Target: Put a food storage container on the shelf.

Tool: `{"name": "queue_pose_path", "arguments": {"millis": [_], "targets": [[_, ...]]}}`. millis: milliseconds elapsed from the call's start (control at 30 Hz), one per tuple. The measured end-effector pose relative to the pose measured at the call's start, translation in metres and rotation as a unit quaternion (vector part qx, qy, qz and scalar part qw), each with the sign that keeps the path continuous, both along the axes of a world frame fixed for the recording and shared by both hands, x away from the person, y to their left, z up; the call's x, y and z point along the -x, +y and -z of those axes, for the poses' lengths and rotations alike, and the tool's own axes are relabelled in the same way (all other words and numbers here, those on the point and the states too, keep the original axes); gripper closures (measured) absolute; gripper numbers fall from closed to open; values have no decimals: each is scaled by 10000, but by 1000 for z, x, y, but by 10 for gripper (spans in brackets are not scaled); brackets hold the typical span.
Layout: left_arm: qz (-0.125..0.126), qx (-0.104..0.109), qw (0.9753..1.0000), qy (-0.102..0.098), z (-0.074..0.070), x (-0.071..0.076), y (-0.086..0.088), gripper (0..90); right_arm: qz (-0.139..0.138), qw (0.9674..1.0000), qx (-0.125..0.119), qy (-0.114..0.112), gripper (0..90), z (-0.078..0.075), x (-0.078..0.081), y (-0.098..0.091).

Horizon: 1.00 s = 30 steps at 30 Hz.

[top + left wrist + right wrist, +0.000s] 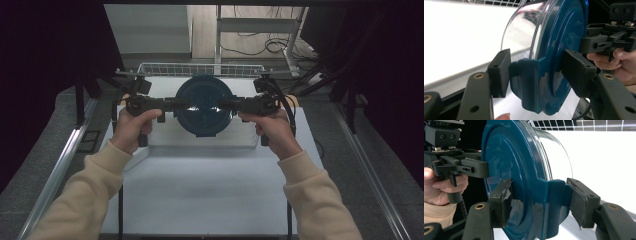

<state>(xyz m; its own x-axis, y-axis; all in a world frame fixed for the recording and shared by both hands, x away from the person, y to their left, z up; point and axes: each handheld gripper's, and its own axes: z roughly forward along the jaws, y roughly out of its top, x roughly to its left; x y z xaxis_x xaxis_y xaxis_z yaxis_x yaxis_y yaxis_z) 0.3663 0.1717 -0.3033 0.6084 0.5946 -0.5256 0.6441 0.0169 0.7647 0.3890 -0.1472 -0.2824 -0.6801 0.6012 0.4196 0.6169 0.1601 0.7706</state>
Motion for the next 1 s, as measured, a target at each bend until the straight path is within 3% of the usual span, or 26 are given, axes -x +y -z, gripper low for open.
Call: {"name": "queue_pose_path", "arguments": {"millis": [233,533,733,867,1000], "targets": [[-17,-36,10000,-41,-11,-13,2,414,-42,10000,-9,-60,393,-11,-15,3],[-22,-26,10000,56,-23,-39,2,415,-3,10000,-53,10,394,-21,-38,3],[24,57,9995,295,-13,-61,6,415,32,9998,-50,189,394,-16,-58,5],[-135,34,9989,441,-6,-74,4,411,64,9990,-126,420,389,-3,-80,7],[-86,50,9983,575,2,-86,5,410,84,9986,-93,516,389,4,-90,7]]}}
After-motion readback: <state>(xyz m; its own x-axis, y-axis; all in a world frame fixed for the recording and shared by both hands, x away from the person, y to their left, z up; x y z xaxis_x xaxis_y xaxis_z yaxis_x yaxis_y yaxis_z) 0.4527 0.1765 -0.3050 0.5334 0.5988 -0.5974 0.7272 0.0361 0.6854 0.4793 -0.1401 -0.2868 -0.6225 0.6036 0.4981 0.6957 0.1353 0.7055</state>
